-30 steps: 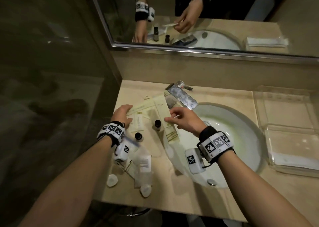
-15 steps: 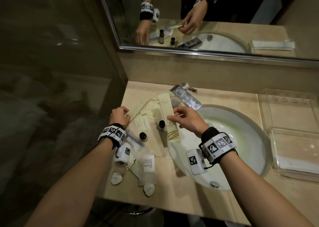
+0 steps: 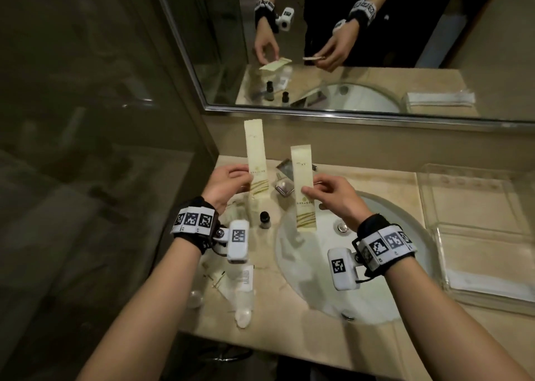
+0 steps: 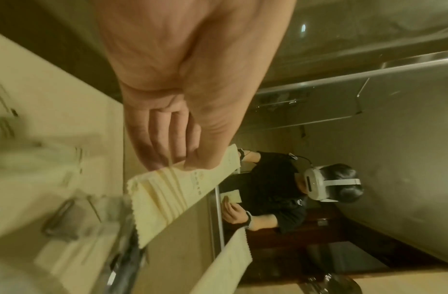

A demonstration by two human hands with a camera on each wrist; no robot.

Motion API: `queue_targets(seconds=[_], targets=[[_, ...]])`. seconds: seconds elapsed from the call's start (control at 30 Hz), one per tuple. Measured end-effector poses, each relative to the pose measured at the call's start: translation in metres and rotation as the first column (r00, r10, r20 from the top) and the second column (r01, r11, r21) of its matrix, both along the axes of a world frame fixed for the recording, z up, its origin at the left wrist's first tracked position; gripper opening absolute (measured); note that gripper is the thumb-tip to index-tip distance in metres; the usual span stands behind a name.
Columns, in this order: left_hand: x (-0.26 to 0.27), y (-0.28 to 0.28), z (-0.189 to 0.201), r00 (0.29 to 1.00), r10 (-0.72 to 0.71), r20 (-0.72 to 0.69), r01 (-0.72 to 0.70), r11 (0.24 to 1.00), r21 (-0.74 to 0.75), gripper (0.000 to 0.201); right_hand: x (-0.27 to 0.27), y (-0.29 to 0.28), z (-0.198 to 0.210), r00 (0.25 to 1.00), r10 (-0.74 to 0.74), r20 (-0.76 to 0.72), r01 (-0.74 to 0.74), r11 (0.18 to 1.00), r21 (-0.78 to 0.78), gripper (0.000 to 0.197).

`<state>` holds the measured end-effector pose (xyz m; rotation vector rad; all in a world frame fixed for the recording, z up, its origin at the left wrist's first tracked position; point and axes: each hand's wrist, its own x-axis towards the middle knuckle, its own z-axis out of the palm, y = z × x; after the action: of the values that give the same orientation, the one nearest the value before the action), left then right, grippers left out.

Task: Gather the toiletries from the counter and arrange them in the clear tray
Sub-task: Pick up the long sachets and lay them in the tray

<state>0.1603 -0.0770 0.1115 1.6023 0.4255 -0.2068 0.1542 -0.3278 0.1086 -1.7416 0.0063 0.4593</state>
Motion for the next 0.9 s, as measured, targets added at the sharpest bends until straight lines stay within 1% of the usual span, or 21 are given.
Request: queue_targets(seconds=[0.07, 0.13, 0.17, 0.23, 0.3, 0.33, 0.4, 0.47, 0.63, 0.67, 0.73, 0.83, 0.9], targets=[[-0.002, -0.031, 0.010, 0.998, -0.053, 0.026, 0.054, 0.997, -0.063, 0.028, -0.001, -0.023, 0.007, 1.000, -0.031, -0.003, 0.031, 0.999, 0.015, 0.021], [-0.003, -0.063, 0.017, 0.991, -0.124, 0.041, 0.127, 0.988, -0.085, 0.038, -0.002, -0.050, 0.011, 0.998, -0.058, 0.002, 0.058, 0.998, 0.016, 0.022], [-0.003, -0.080, 0.019, 0.986, -0.159, 0.044, 0.162, 0.983, -0.090, 0.040, -0.003, -0.065, 0.013, 0.997, -0.070, 0.007, 0.070, 0.997, 0.012, 0.023], [-0.004, -0.116, 0.024, 0.979, -0.202, 0.040, 0.205, 0.972, -0.111, 0.036, -0.006, -0.098, 0.015, 0.994, -0.105, 0.017, 0.105, 0.994, 0.012, 0.023], [-0.006, -0.156, 0.027, 0.976, -0.218, 0.021, 0.219, 0.966, -0.139, 0.031, -0.010, -0.135, 0.015, 0.988, -0.155, 0.020, 0.155, 0.988, 0.023, 0.024], [-0.006, -0.176, 0.027, 0.973, -0.229, 0.008, 0.227, 0.961, -0.160, 0.031, -0.011, -0.155, 0.015, 0.983, -0.179, 0.028, 0.179, 0.984, 0.007, 0.025], [-0.006, -0.216, 0.025, 0.966, -0.259, -0.016, 0.250, 0.945, -0.210, 0.034, -0.015, -0.199, 0.009, 0.973, -0.223, 0.055, 0.227, 0.972, -0.067, 0.026], [-0.008, -0.257, 0.020, 0.961, -0.276, -0.025, 0.263, 0.936, -0.235, 0.030, -0.019, -0.244, 0.002, 0.960, -0.266, 0.092, 0.277, 0.951, -0.141, 0.026], [-0.018, -0.341, -0.007, 0.959, -0.274, -0.066, 0.252, 0.938, -0.237, 0.025, -0.033, -0.340, -0.024, 0.928, -0.350, 0.125, 0.372, 0.867, -0.333, 0.020], [-0.019, -0.355, -0.013, 0.959, -0.271, -0.083, 0.246, 0.941, -0.232, 0.025, -0.035, -0.354, -0.032, 0.930, -0.343, 0.134, 0.367, 0.846, -0.385, 0.021], [-0.024, -0.376, -0.026, 0.961, -0.249, -0.120, 0.216, 0.948, -0.232, 0.026, -0.038, -0.377, -0.050, 0.949, -0.289, 0.129, 0.314, 0.806, -0.501, 0.022], [-0.034, -0.396, -0.041, 0.962, -0.211, -0.171, 0.166, 0.956, -0.243, 0.030, -0.042, -0.397, -0.078, 0.972, -0.231, 0.049, 0.212, 0.761, -0.614, 0.021], [-0.038, -0.403, -0.049, 0.963, -0.178, -0.200, 0.126, 0.960, -0.250, 0.029, -0.042, -0.403, -0.094, 0.980, -0.200, 0.014, 0.158, 0.723, -0.673, 0.023]])
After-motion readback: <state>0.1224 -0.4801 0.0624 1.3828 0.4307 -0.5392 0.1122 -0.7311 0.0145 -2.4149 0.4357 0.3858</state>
